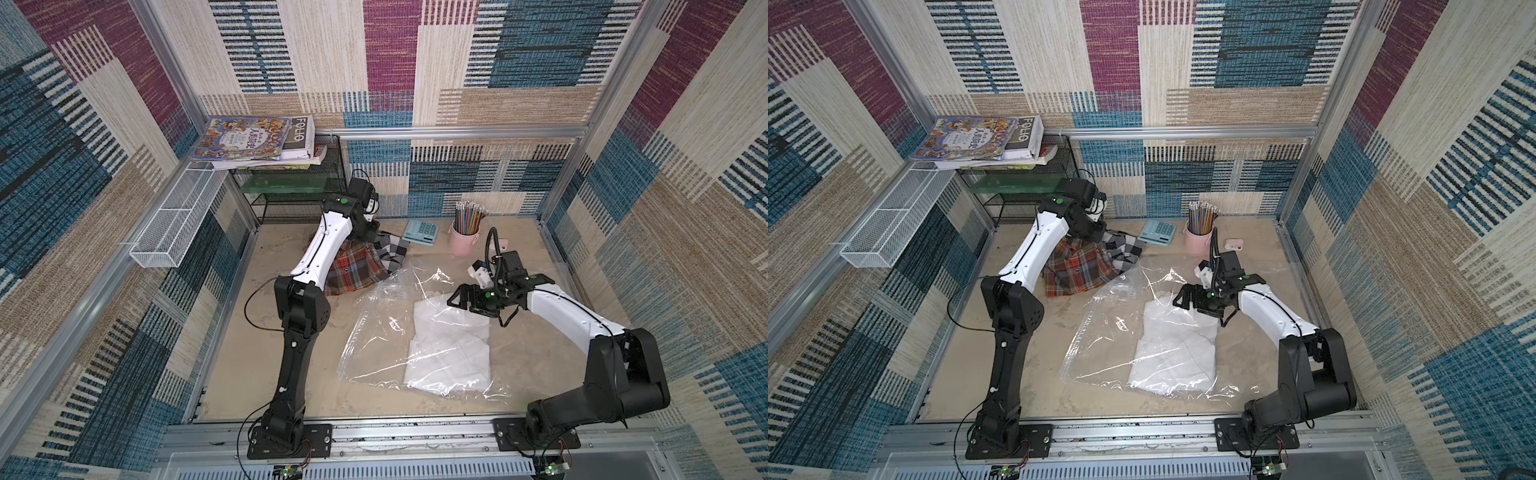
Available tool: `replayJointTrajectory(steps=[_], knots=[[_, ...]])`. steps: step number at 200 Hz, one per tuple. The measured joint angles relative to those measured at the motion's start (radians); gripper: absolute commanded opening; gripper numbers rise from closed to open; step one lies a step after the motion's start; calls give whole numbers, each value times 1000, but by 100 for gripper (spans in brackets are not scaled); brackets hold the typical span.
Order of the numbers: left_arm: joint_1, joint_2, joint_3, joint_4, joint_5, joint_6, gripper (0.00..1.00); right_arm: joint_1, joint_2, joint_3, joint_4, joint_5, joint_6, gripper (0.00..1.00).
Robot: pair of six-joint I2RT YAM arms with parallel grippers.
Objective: Take the shirt out of the vacuum bag
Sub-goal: Pick up the shirt from the center of the board, then place the shirt at the center of the board.
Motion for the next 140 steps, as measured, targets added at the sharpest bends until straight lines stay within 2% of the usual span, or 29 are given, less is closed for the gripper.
replayJointTrajectory(steps=[54, 93, 107, 127, 140], knots=[[-66, 43, -8, 0, -8, 23, 0, -75, -24, -134, -29, 22, -8, 96], [-91, 69, -14, 1, -6, 30, 0, -93, -39, -165, -25, 21, -14, 96], [-98, 81, -4, 1, -4, 30, 7, -94, -39, -166, -21, 21, -14, 96], [-111, 105, 10, 3, -2, 31, 21, -96, -34, -166, -15, 19, -15, 96], [-116, 115, 12, 9, 2, 29, 38, -99, -33, -166, -13, 18, -16, 96]])
